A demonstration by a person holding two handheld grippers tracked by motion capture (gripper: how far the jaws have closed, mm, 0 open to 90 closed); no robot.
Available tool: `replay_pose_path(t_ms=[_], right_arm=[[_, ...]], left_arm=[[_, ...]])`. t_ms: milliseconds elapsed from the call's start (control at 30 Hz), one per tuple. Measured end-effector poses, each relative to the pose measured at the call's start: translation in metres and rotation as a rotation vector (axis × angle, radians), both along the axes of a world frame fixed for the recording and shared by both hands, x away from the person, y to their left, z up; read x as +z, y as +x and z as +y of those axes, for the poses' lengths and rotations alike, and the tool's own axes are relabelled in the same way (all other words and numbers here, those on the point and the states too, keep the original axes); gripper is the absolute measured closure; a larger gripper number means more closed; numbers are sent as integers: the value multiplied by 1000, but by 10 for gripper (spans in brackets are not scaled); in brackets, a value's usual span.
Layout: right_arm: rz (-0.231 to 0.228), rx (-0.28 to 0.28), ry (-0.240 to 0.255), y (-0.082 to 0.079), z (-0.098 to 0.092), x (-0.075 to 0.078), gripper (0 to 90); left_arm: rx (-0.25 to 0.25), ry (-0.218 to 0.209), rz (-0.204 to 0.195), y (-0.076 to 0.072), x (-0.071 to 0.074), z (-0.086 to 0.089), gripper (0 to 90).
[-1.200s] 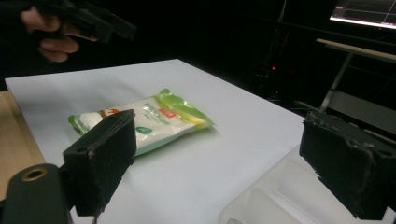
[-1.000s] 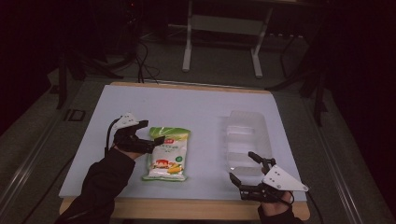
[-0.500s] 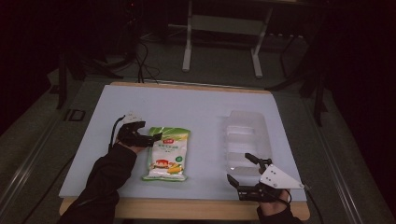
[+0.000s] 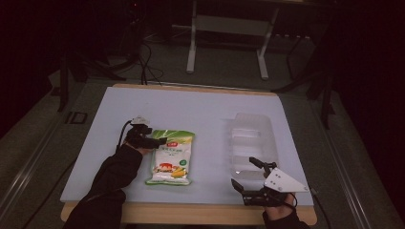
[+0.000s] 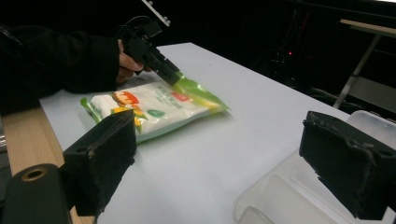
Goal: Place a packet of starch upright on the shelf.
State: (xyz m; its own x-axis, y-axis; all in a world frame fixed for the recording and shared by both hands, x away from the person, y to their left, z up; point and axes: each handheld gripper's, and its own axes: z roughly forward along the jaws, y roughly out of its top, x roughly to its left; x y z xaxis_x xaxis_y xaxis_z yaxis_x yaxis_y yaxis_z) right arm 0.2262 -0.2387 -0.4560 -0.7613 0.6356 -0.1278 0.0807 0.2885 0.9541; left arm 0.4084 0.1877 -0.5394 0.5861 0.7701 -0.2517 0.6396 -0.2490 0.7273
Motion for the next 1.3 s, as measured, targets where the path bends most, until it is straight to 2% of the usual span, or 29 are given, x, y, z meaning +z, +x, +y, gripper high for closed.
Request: replay_pose_path(t_ms=[133,200,267,367,433,500,533,567,600,633,700,800,1000,1133,1300], right_arm=[[1,-2,1,1,-1,0,107],[6,1,3,1,-1,0,107],[4,3,-2,1,0,0,107],[0,7,0,0,1,1,107],[-1,6,-1,0,1,1,107],[-1,7,-5,0,2,1,107],[-2,7,-3,0,2,1,107],[-2,7,-3,0,2,1,107],[-2,8,-1,0,2,1,107],[-4,9,2,-1,2,1,107],[-4,10,2,-1,2,1,107],[-1,11,3,0,2,1,107],[-19,12,14,0,0,2,109],[-25,21,21,0,0,3,130],[-10,47,25,-1,1,4,131]], left_arm=[[-2,19,5,-1,0,-4,152],[-32,14,7,-5,1,-7,219],[-19,62,-1,-10,3,-14,265],[-17,104,11,-13,6,-19,317],[-38,145,19,-16,9,-22,395],[-48,168,25,-18,11,-25,507],[-53,193,18,-21,12,-29,563],[-53,193,18,-21,12,-29,610],[-63,236,2,-25,13,-36,610],[-61,252,-4,-26,13,-39,694],[-72,266,-17,-26,14,-40,725],[-68,269,-44,-30,13,-41,745],[-49,260,-71,-33,16,-42,766],[-50,228,-91,-34,25,-42,774],[-45,193,-123,-39,40,-42,782]])
